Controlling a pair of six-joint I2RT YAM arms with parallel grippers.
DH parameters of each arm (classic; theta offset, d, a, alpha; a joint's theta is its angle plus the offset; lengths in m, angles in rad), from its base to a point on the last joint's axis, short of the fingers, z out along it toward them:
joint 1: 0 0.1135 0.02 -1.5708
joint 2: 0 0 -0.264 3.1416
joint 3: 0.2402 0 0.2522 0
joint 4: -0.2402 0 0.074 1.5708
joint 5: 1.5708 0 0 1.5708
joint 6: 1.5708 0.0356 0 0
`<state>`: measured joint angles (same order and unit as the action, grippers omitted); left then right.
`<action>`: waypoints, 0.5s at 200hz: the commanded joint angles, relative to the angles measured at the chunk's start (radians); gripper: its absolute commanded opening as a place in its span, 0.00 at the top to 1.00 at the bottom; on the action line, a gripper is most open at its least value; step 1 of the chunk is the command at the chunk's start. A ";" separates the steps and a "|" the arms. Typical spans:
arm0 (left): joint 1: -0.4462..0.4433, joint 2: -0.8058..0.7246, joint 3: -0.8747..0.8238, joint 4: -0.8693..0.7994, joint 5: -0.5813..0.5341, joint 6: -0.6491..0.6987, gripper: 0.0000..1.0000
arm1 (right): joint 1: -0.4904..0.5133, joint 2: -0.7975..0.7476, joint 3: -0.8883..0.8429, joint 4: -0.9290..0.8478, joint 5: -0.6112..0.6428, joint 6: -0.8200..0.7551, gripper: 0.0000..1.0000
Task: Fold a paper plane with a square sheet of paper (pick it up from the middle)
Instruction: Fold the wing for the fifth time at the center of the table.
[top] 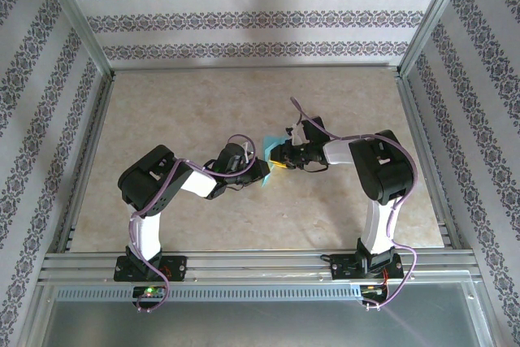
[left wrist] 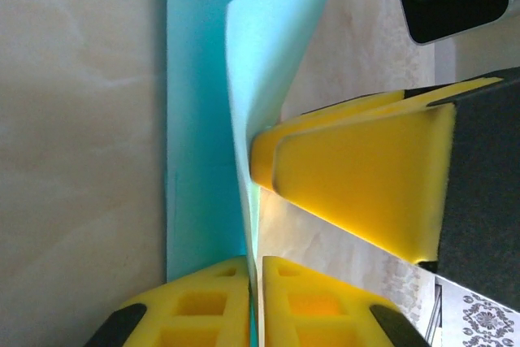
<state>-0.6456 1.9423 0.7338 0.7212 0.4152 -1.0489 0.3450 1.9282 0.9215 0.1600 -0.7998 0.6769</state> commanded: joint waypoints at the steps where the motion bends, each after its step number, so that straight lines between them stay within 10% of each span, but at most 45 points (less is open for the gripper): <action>1: 0.000 0.110 -0.034 -0.248 -0.043 0.015 0.86 | 0.012 0.022 0.026 -0.019 -0.019 -0.032 0.74; 100: 0.009 0.119 -0.058 -0.216 -0.048 0.001 0.91 | -0.003 -0.035 0.033 -0.021 -0.033 -0.049 0.73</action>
<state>-0.6407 1.9469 0.7326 0.7242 0.4225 -1.0519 0.3447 1.9362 0.9474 0.1455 -0.8284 0.6544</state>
